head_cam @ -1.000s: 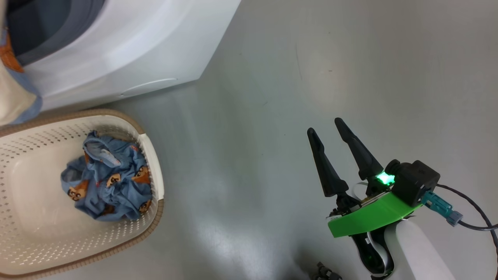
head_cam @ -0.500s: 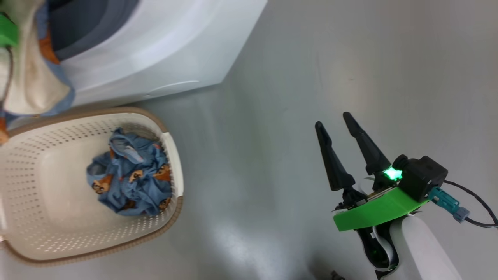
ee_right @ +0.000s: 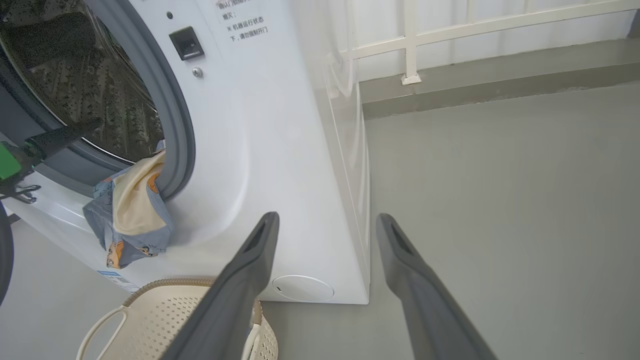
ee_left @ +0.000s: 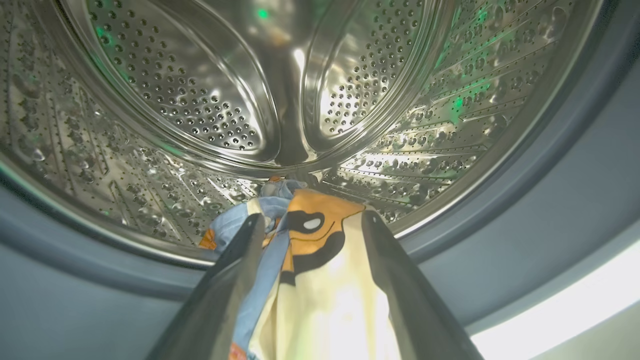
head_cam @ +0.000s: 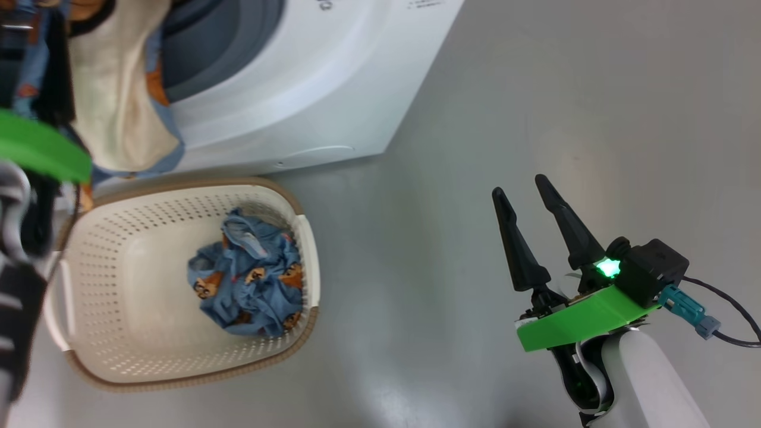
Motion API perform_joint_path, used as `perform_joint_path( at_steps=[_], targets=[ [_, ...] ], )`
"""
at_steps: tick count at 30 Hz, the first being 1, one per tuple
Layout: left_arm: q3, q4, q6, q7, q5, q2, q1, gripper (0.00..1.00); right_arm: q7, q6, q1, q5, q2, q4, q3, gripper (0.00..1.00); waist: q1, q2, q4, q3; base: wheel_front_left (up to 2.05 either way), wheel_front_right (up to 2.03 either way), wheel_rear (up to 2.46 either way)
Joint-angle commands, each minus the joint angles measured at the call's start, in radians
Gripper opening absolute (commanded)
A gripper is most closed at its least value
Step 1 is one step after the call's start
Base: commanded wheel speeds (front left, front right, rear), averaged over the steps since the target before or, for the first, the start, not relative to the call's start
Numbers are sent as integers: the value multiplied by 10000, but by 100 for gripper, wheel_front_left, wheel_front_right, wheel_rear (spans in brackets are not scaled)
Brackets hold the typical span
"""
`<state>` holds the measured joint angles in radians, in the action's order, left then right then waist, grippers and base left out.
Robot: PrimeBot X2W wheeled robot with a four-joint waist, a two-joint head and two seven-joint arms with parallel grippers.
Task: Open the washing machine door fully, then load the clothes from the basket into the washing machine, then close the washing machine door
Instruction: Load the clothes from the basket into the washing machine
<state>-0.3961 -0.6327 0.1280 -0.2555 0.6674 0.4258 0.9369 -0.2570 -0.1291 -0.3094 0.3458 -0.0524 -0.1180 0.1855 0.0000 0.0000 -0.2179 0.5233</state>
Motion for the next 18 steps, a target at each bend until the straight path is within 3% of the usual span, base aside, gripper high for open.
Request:
perform_joint_path(
  at_steps=[1,9,18],
  targets=[
    [424,414,-20,-60,128,521,-334,100,-48,-16,129,-102,22,170,195,100,0,0,275,-279,0,0,0],
    [1412,2467,-158,-61,526,637,-2850,100,-48,-16,94,-361,22,304,125,100,0,0,491,-589,0,0,0],
    [2803,4730,-440,-62,190,477,-5503,100,-48,-16,187,-557,22,318,-107,100,0,0,555,-915,0,0,0]
  ],
)
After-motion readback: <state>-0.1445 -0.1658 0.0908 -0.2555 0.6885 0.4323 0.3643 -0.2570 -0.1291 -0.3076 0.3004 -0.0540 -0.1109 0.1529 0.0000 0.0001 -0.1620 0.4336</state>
